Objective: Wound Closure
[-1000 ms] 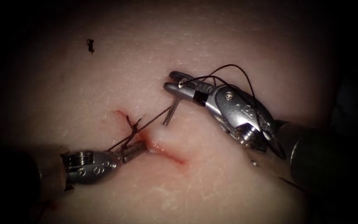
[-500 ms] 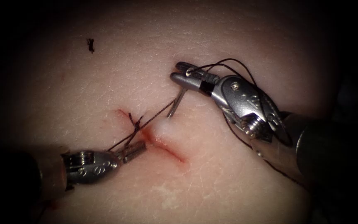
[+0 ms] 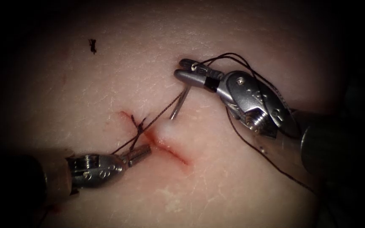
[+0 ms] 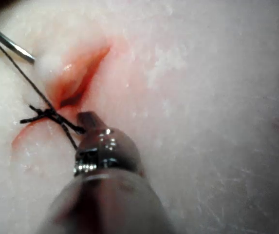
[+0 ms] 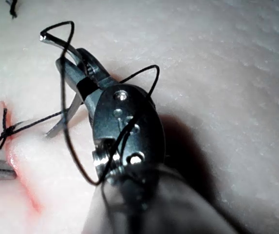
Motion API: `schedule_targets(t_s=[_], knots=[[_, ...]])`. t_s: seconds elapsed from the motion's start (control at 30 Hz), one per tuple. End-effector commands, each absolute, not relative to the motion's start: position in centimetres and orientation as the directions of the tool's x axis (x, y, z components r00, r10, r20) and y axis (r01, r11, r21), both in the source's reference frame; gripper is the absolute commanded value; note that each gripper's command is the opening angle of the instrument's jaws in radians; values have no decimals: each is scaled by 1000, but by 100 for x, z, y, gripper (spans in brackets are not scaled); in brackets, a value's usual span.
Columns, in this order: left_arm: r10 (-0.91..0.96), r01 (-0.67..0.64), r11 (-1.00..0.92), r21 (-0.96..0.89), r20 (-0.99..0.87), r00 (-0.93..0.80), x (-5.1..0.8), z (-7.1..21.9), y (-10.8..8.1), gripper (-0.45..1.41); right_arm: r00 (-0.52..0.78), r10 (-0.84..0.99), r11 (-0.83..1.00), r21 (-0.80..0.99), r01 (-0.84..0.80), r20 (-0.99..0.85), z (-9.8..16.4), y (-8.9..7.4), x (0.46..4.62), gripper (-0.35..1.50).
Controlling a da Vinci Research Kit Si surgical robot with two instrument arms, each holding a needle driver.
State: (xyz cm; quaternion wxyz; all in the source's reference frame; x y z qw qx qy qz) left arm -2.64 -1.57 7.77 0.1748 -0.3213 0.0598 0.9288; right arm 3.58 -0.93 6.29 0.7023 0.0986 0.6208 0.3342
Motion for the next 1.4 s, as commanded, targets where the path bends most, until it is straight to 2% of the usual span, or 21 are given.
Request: schedule_targets(t_s=[0.03, 0.47, 0.8, 1.13, 1.17, 1.27, 1.3, 1.33, 1.37, 1.4], knots=[[287, -362, -932, -5, -618, -732, -268, 784, -165, -35, 4, 608, 749, 572, -336, -794, 640, -106, 371, -35], [284, -355, -935, -11, -622, -730, -260, 782, -163, -35, -40, 746, 638, 730, -245, -665, 647, -139, 388, -35], [290, -359, -933, -15, -623, -727, -261, 782, -162, -35, -83, 851, 510, 853, -113, -519, 639, -161, 410, -35], [239, -322, -946, 15, -638, -732, -261, 774, -163, -33, -97, 920, 371, 924, -92, -379, 637, -158, 411, -35], [216, -306, -952, 22, -659, -721, -261, 771, -165, -33, -121, 918, 370, 925, -88, -378, 638, -153, 408, 0], [130, -238, -970, 47, -727, -674, -260, 761, -172, -38, -141, 909, 380, 918, -110, -393, 643, -135, 398, 89], [73, -183, -981, 61, -762, -643, -255, 754, -175, -43, -137, 899, 404, 908, -111, -417, 646, -122, 390, 111], [73, -183, -981, 61, -762, -643, -255, 754, -175, -43, -137, 899, 404, 908, -111, -417, 646, -122, 390, 111], [22, -140, -986, 85, -777, -629, -250, 750, -174, -45, -133, 890, 424, 899, -108, -435, 651, -110, 380, 123], [22, -140, -986, 85, -777, -629, -250, 750, -174, -45, -133, 890, 424, 899, -108, -435, 651, -110, 380, 123]])
